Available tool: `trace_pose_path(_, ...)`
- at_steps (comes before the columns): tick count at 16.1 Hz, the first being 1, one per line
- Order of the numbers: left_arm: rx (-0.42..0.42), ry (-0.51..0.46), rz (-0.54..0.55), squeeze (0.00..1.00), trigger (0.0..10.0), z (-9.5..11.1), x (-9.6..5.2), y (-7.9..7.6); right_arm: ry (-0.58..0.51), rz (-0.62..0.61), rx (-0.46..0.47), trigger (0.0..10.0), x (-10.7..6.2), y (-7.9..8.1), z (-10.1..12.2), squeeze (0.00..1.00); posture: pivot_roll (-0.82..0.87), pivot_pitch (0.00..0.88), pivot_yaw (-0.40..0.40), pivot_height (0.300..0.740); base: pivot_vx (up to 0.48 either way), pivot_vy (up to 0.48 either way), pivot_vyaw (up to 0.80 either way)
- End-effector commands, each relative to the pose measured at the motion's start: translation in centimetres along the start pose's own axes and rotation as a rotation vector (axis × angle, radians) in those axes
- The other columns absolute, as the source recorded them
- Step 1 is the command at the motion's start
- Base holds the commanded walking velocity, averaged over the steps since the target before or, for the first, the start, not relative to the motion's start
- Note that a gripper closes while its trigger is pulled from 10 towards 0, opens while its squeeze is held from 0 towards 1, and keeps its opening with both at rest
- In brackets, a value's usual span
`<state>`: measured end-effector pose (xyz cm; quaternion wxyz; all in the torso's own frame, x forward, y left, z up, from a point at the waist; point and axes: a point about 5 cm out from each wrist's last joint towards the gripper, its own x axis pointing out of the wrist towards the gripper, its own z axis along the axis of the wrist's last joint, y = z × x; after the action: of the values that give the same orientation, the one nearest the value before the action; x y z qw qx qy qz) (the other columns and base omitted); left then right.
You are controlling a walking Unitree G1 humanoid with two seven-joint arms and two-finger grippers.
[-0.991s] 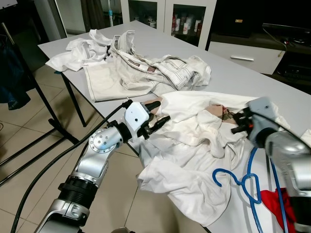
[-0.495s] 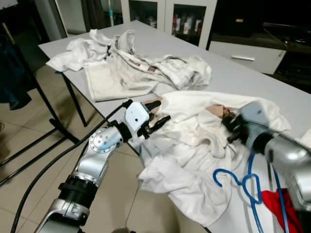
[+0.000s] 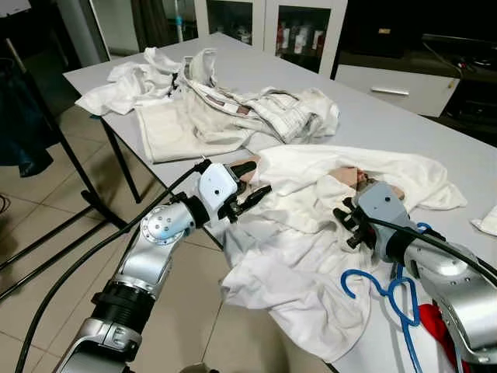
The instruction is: Hang hanger
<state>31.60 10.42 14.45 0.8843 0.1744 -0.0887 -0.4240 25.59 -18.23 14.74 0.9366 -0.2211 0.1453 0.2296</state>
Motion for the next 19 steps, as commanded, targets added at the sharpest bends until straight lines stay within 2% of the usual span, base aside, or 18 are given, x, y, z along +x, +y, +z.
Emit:
trace_pose_path(1,0.017,0.000,-0.010,0.00,10.0,0.3,0.2,0.3,-0.007,0.006,-0.026,10.0,-0.1,0.4,0.2,1.00,-0.02,0.000,0.052,0.723,0.000,0.000,0.00)
trace_pose_path(3,0.017,0.000,-0.015,0.00,10.0,0.3,0.3,0.2,0.026,0.015,-0.067,10.0,0.0,1.1,-0.3,0.98,-0.02,0.000,0.054,0.723,0.000,0.000,0.00)
trace_pose_path(4,0.017,-0.001,-0.016,0.00,10.0,0.3,0.3,0.2,0.043,0.003,-0.086,10.0,0.2,1.1,-0.6,0.00,-0.02,0.000,0.054,0.723,0.000,0.000,0.00)
trace_pose_path(7,0.017,-0.001,-0.013,0.00,10.0,0.3,0.3,0.2,0.081,-0.030,-0.134,10.0,1.2,1.6,-1.2,0.00,-0.01,0.000,0.049,0.723,0.000,0.000,0.00)
trace_pose_path(10,0.017,-0.001,-0.008,0.00,10.0,0.3,0.2,0.2,0.124,-0.077,-0.199,10.0,1.9,1.5,-1.8,0.00,-0.01,0.000,0.046,0.723,0.000,0.000,0.00)
trace_pose_path(13,0.018,-0.002,-0.008,0.00,10.0,0.3,0.3,0.2,0.177,-0.152,-0.207,10.0,2.3,0.7,-2.4,0.00,-0.01,0.000,0.047,0.723,0.000,0.000,0.00)
trace_pose_path(14,0.018,-0.003,-0.009,0.00,10.0,0.3,0.3,0.2,0.165,-0.149,-0.181,4.1,2.4,0.5,-2.4,0.00,-0.01,0.000,0.049,0.723,0.000,0.000,0.00)
trace_pose_path(15,0.018,-0.004,-0.010,0.00,10.0,0.3,0.4,0.2,0.143,-0.120,-0.159,0.0,2.4,0.5,-2.1,0.00,-0.01,0.000,0.049,0.723,0.000,0.000,0.00)
trace_pose_path(18,0.019,-0.006,-0.011,0.00,10.0,0.4,0.5,0.3,0.061,-0.137,-0.046,0.0,2.1,-1.1,-0.5,0.00,-0.01,0.000,0.049,0.723,0.000,0.000,0.00)
trace_pose_path(19,0.019,-0.006,-0.011,0.00,10.0,0.4,0.5,0.3,0.052,-0.143,-0.036,0.0,2.0,-1.3,-0.3,0.00,-0.01,0.000,0.049,0.723,0.000,0.000,0.00)
